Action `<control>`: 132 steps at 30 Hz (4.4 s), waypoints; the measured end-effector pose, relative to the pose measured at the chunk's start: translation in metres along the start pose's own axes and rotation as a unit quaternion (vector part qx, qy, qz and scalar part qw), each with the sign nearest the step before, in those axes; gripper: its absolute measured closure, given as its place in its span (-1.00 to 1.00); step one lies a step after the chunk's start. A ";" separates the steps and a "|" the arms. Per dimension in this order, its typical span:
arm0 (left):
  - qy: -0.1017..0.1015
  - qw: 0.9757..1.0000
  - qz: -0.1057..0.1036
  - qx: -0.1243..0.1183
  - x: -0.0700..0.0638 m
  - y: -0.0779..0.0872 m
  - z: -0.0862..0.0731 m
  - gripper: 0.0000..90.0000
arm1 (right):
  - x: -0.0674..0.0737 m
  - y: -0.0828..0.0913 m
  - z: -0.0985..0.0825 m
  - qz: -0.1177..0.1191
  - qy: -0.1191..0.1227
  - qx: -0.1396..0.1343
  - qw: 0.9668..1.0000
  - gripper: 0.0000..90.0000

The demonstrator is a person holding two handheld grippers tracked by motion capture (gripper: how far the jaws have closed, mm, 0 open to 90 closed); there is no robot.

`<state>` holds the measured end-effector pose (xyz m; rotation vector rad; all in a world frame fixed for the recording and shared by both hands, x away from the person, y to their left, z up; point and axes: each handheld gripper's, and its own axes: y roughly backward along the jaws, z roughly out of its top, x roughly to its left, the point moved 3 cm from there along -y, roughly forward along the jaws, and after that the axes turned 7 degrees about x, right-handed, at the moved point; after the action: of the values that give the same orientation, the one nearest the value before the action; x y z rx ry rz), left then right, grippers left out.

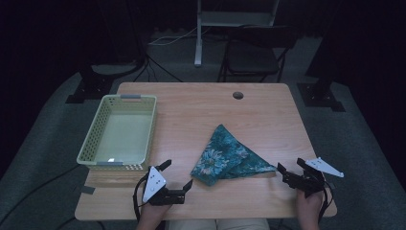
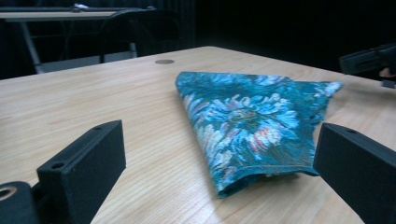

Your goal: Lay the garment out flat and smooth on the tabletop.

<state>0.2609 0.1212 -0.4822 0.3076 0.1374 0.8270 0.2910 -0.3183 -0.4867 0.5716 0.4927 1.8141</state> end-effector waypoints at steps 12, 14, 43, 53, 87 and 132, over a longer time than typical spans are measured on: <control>0.005 0.999 -0.024 0.027 0.001 -0.004 0.001 -0.93 | 0.000 -0.001 0.000 0.000 0.001 0.001 1.000 -0.71; 0.005 0.999 -0.018 0.037 0.000 -0.005 0.001 -0.93 | 0.000 -0.001 0.000 -0.001 0.001 0.001 1.000 -0.71; -0.005 0.993 -0.081 0.083 -0.022 -0.022 0.056 -0.82 | -0.001 -0.001 0.000 0.008 -0.001 0.006 1.000 -0.71; -0.037 0.991 -0.093 0.089 -0.046 -0.047 0.083 -0.70 | -0.001 -0.001 0.000 0.011 -0.004 0.007 1.000 -0.71; -0.078 0.956 -0.113 0.258 -0.091 -0.173 0.085 -0.19 | -0.001 -0.002 -0.001 0.034 -0.004 0.014 0.999 -0.71; 0.107 0.979 -0.013 0.172 0.033 -0.120 0.090 0.93 | -0.001 -0.004 -0.001 0.048 -0.008 0.024 0.998 -0.71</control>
<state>0.3887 0.0501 -0.4351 0.5408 0.4888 0.8087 0.2938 -0.3183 -0.4899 0.6534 0.5069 1.8919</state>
